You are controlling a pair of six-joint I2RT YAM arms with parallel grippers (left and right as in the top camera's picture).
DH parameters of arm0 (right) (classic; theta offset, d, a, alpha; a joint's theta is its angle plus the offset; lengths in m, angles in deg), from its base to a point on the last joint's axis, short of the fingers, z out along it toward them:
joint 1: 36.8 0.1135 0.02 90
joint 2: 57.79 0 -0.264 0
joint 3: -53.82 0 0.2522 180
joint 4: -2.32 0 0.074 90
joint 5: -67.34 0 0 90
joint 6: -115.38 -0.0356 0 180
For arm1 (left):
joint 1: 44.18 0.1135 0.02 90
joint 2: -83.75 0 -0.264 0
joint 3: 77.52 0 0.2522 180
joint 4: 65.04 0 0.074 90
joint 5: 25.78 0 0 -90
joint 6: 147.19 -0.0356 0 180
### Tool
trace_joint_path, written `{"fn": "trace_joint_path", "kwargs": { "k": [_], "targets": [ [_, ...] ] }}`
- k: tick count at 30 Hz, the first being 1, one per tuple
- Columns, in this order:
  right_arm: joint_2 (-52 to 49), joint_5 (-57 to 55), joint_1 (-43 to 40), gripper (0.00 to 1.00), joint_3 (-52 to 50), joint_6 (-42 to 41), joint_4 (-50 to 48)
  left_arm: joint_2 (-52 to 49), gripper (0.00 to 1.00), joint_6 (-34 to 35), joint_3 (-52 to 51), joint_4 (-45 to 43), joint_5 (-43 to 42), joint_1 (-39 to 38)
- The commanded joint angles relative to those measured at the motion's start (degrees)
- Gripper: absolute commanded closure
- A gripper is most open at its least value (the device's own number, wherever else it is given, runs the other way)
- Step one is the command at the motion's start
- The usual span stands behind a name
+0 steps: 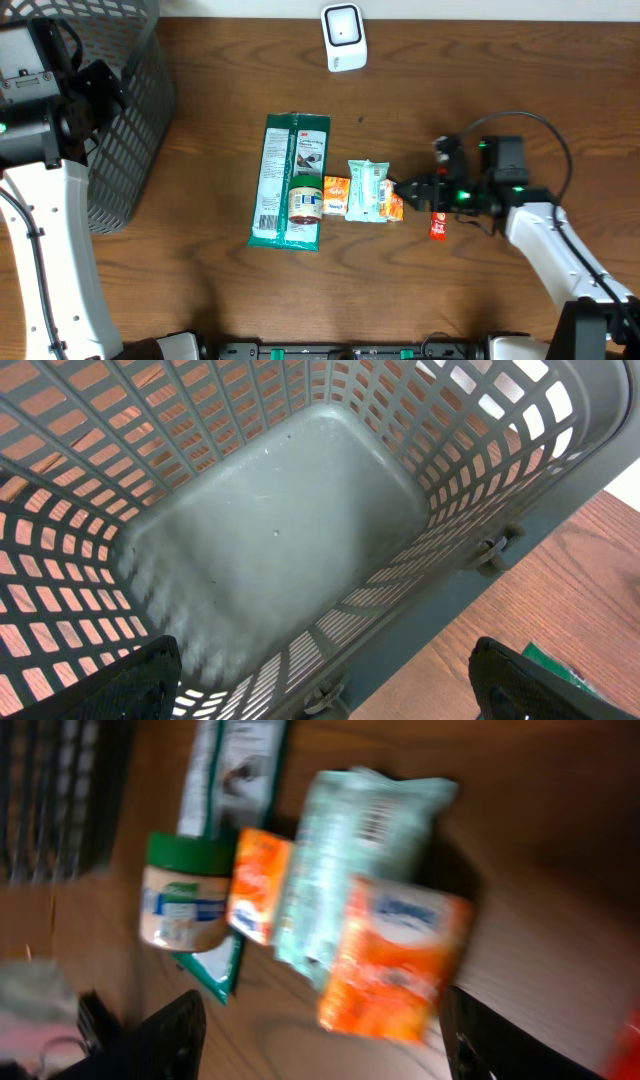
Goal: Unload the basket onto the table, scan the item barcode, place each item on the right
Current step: 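Close the right gripper on the orange Kleenex pack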
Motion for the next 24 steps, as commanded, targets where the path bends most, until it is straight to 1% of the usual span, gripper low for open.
{"fn": "trace_joint_path", "kwargs": {
  "k": [1, 3, 9, 12, 19, 24],
  "targets": [
    [0.7, -5.2, -4.8, 0.31, 0.7, -1.1, 4.0, 0.1, 0.08, -0.5, 0.3, 0.0, 0.7, 0.3],
    [0.4, -8.8, -5.9, 0.33, 0.1, -1.1, 4.4, 0.1, 0.07, -0.5, 0.3, 0.0, 0.7, 0.3],
    [-1.0, -9.1, -4.7, 0.42, -3.0, -1.4, 1.1, 0.1, 0.08, -0.5, 0.3, 0.0, 0.7, 0.3],
    [-1.4, -9.0, -3.1, 0.43, -5.1, -3.3, -2.4, 0.1, 0.07, -0.5, 0.3, 0.0, 0.7, 0.3],
    [-1.4, -9.3, 1.1, 0.44, -9.2, -7.1, -10.1, 0.1, 0.08, -0.5, 0.3, 0.0, 0.7, 0.3],
    [-1.4, -13.3, 4.5, 0.45, -10.4, -9.6, -13.0, 0.1, 0.08, -0.5, 0.3, 0.0, 0.7, 0.3]
  ]
}}
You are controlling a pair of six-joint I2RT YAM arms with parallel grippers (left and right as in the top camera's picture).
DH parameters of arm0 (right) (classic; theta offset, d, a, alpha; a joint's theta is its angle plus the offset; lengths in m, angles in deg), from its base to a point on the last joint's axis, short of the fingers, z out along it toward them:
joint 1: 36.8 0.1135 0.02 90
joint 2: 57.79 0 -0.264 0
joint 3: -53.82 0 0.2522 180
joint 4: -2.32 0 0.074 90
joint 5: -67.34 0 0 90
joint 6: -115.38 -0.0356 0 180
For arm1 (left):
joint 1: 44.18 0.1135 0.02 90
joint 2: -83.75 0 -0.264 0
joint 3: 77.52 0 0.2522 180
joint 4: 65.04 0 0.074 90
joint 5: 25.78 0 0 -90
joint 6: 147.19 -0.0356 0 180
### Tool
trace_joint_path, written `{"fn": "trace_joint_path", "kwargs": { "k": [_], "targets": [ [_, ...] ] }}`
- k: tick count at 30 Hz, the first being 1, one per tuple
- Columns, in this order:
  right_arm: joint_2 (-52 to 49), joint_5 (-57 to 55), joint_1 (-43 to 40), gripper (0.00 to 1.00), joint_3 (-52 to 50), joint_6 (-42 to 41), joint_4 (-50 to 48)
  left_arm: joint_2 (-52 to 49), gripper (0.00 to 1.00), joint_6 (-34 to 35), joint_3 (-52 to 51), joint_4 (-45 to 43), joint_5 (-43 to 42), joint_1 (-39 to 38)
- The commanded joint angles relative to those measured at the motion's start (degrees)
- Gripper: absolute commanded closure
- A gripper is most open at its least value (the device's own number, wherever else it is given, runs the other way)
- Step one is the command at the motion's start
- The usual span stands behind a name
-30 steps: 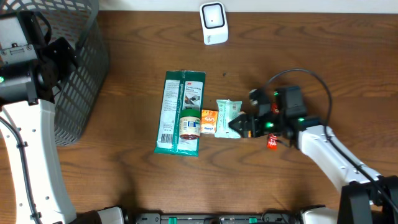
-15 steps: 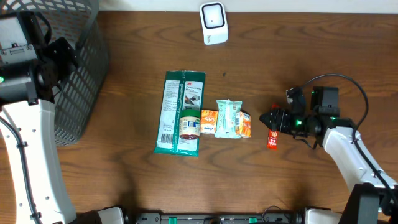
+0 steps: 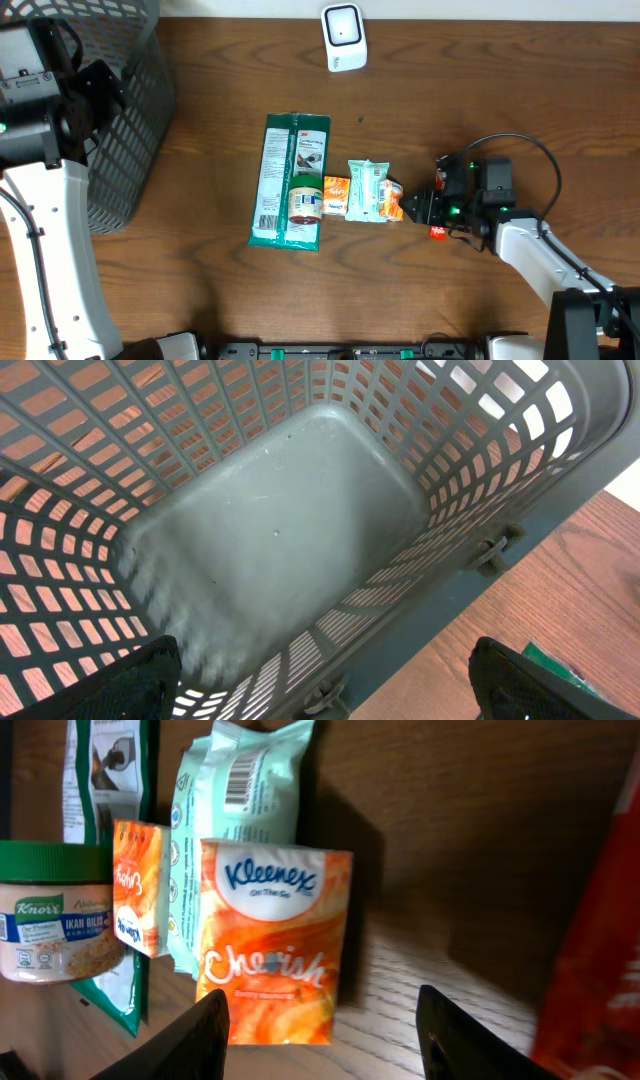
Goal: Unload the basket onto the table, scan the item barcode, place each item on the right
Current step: 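Close the right gripper on the orange Kleenex pack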
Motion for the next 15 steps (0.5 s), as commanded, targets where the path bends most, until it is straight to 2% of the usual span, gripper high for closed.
{"fn": "trace_joint_path", "kwargs": {
  "k": [1, 9, 15],
  "targets": [
    [-0.4, -3.5, 2.5, 0.46, -0.7, -2.7, -0.9, 0.1, 0.08, -0.5, 0.3, 0.0, 0.7, 0.3],
    [-0.4, -4.6, 6.4, 0.49, -0.7, -5.5, -2.3, 0.1, 0.08, -0.5, 0.3, 0.0, 0.7, 0.3],
    [-1.4, -6.6, 6.7, 0.41, -1.4, -6.8, -2.7, 0.1, 0.08, -0.5, 0.3, 0.0, 0.7, 0.3]
  ]
}}
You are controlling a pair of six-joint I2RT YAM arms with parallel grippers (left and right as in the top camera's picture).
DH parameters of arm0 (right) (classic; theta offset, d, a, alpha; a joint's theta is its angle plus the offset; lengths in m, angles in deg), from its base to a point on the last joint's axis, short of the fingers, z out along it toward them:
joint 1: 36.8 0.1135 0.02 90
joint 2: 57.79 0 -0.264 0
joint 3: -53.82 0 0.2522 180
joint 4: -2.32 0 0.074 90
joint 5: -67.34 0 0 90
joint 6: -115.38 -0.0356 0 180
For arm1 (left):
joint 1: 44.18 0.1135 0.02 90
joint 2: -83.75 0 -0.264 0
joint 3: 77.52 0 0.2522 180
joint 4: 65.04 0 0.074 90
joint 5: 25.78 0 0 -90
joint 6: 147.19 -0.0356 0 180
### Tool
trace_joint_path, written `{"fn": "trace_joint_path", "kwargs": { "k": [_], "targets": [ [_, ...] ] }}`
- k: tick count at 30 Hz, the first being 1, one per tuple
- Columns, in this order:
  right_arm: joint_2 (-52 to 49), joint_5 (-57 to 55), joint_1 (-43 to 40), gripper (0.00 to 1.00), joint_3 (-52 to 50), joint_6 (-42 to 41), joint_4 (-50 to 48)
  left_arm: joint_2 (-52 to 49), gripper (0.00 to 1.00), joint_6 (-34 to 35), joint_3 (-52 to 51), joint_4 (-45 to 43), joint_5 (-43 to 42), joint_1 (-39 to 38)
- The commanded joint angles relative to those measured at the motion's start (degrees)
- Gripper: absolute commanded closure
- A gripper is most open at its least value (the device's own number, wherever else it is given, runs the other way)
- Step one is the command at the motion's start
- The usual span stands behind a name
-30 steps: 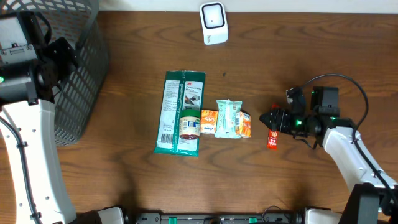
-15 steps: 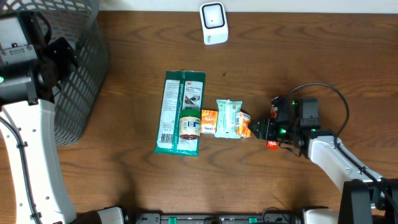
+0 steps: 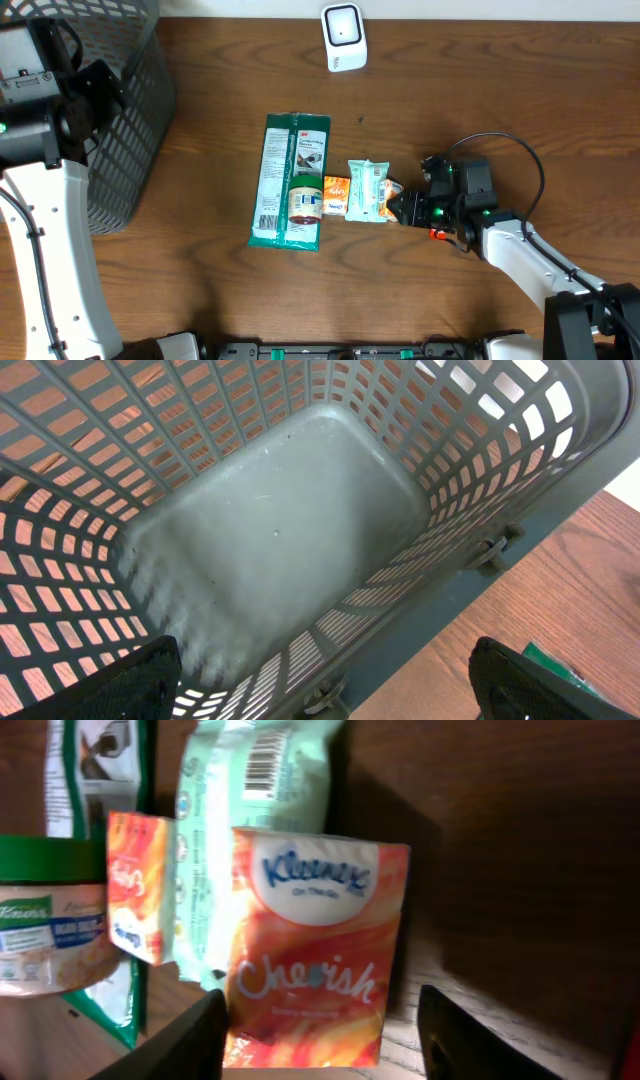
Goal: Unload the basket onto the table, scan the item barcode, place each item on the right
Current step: 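Close the right gripper on the orange Kleenex pack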
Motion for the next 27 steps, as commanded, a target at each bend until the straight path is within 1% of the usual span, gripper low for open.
{"fn": "trace_joint_path", "kwargs": {
  "k": [1, 3, 7, 9, 12, 14, 18, 24, 27],
  "targets": [
    [-1.6, -1.4, 0.7, 0.40, -0.9, -1.4, -0.5, 0.1, 0.08, -0.5, 0.3, 0.0, 0.7, 0.3],
    [-2.7, 2.5, 0.7, 0.38, -0.9, -0.8, -2.5, 0.1, 0.08, -0.5, 0.3, 0.0, 0.7, 0.3],
    [-4.0, 7.4, 0.7, 0.39, -0.9, -0.5, -5.0, 0.1, 0.07, -0.5, 0.3, 0.0, 0.7, 0.3],
    [-4.0, 9.7, 0.7, 0.39, -0.9, 1.5, -5.9, 0.1, 0.08, -0.5, 0.3, 0.0, 0.7, 0.3],
    [-4.0, 13.8, 0.7, 0.42, -0.9, 3.3, -7.3, 0.1, 0.08, -0.5, 0.3, 0.0, 0.7, 0.3],
    [-4.0, 15.8, 0.7, 0.46, -0.9, 3.3, -8.2, 0.1, 0.08, -0.5, 0.3, 0.0, 0.7, 0.3],
    [-3.8, 16.1, 0.7, 0.48, -0.8, 3.3, -9.7, 0.1, 0.08, -0.5, 0.3, 0.0, 0.7, 0.3],
    [-3.8, 16.1, 0.7, 0.46, -0.8, 3.3, -10.8, 0.1, 0.08, -0.5, 0.3, 0.0, 0.7, 0.3],
    [-3.9, 14.9, 1.0, 0.43, -0.8, 4.2, -10.8, 0.1, 0.07, -0.5, 0.3, 0.0, 0.7, 0.3]
  ]
}}
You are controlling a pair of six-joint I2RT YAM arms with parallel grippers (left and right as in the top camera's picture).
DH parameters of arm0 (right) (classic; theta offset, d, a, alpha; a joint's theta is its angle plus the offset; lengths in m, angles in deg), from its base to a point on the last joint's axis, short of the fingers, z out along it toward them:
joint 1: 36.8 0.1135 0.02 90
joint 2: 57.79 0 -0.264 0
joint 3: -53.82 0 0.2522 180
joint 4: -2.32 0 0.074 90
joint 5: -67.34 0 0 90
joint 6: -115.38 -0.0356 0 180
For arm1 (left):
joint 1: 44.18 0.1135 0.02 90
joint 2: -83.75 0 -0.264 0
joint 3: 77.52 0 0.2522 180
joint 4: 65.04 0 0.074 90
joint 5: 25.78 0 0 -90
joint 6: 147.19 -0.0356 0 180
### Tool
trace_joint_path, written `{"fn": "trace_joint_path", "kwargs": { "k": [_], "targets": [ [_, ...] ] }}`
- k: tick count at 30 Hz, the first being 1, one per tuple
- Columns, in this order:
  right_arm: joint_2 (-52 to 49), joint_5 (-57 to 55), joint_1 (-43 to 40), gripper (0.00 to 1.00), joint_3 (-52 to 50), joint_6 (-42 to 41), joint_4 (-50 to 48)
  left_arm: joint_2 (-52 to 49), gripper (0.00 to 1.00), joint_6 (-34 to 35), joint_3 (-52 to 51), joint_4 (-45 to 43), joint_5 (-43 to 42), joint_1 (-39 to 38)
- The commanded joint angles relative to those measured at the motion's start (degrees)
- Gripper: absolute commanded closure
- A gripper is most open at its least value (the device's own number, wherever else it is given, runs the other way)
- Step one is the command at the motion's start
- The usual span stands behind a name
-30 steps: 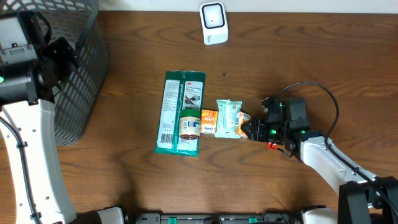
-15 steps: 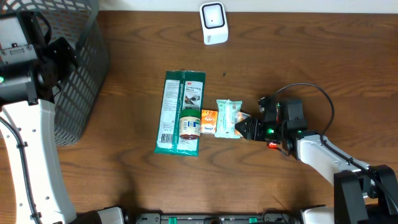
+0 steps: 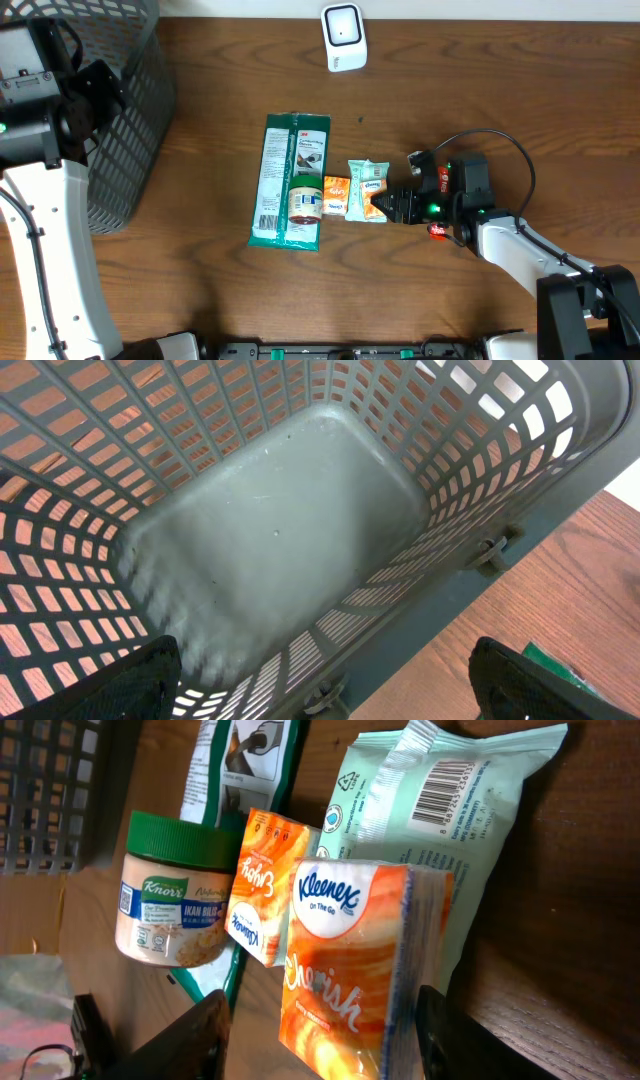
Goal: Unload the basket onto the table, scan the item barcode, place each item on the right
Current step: 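Close the right gripper on the orange Kleenex pack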
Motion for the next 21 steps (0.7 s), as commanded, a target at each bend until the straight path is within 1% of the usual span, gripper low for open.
{"fn": "trace_joint_path", "kwargs": {
  "k": [1, 6, 13, 17, 20, 21],
  "targets": [
    [-0.1, -1.2, 1.0, 0.42, -0.3, 2.1, -0.1, 0.1, 0.08, -0.5, 0.3, 0.0, 0.7, 0.3],
    [-0.1, -8.0, 1.0, 0.41, -0.3, 2.1, 1.0, 0.1, 0.08, -0.5, 0.3, 0.0, 0.7, 0.3],
    [-0.1, -8.3, 2.2, 0.41, -0.3, 2.1, 1.8, 0.1, 0.08, -0.5, 0.3, 0.0, 0.7, 0.3],
    [-0.1, -8.7, 4.5, 0.45, -0.3, 2.1, 2.0, 0.1, 0.08, -0.5, 0.3, 0.0, 0.7, 0.3],
    [-0.1, -11.0, 5.6, 0.53, -0.3, 2.0, 2.8, 0.1, 0.08, -0.5, 0.3, 0.0, 0.7, 0.3],
    [-0.1, -11.1, 5.8, 0.61, -0.3, 2.0, 2.6, 0.1, 0.08, -0.5, 0.3, 0.0, 0.7, 0.3]
  ]
}}
